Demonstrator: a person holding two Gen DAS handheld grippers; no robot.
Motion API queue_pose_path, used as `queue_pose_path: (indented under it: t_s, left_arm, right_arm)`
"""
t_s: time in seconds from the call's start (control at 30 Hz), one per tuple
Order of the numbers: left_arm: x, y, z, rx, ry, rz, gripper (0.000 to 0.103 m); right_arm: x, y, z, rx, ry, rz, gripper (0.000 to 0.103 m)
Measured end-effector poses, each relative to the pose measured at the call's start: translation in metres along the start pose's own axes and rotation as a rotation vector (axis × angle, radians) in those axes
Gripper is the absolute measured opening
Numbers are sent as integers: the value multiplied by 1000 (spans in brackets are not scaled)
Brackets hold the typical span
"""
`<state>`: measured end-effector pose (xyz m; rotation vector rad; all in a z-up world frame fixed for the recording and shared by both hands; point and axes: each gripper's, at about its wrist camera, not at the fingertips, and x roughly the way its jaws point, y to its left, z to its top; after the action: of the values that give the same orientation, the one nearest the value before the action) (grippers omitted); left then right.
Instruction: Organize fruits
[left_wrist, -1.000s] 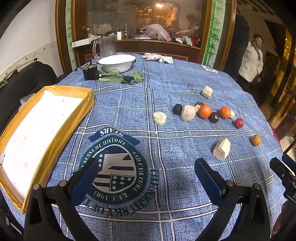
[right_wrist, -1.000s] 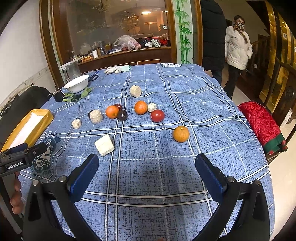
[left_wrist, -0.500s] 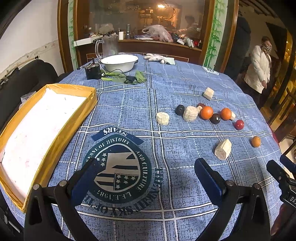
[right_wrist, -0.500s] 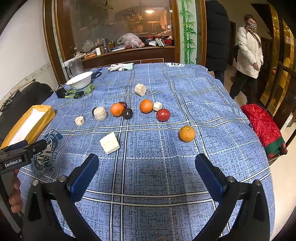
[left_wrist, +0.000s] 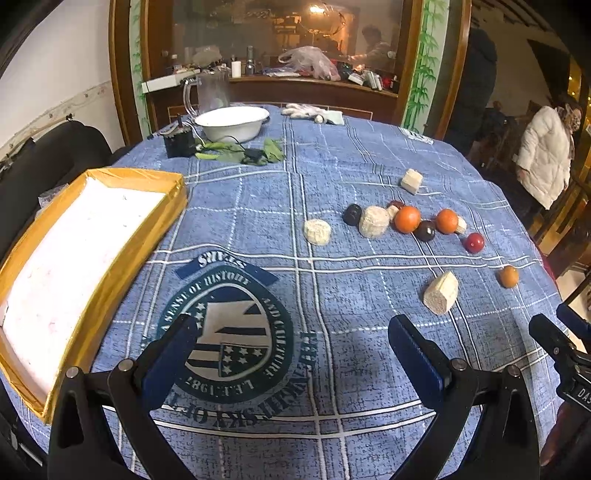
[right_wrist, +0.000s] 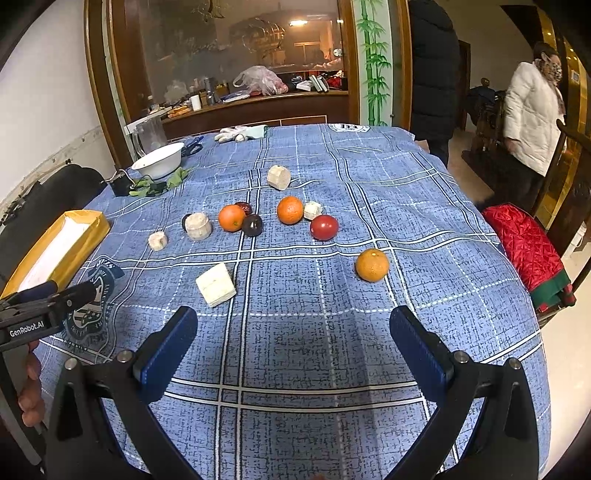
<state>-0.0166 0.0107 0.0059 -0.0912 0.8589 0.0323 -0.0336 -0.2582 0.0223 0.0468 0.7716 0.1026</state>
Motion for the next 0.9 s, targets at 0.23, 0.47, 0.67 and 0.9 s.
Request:
queue_pose_path:
  t_s: [0.23, 0.47, 0.67, 0.9]
  left_arm:
    - [2, -8, -5, 35, -3, -26, 102]
    - [10, -35, -6, 109, -4, -102, 95]
    - [28, -77, 0, 199, 39, -136, 78]
    - [60, -125, 8, 277, 94, -167, 51]
  right_arm:
    - [7, -30, -2, 45, 10, -21, 103]
    - [45, -57, 23, 48, 64, -67, 82]
    - [89, -64, 38, 28, 142, -77, 46]
    - [98, -70, 34, 43, 158, -57, 32]
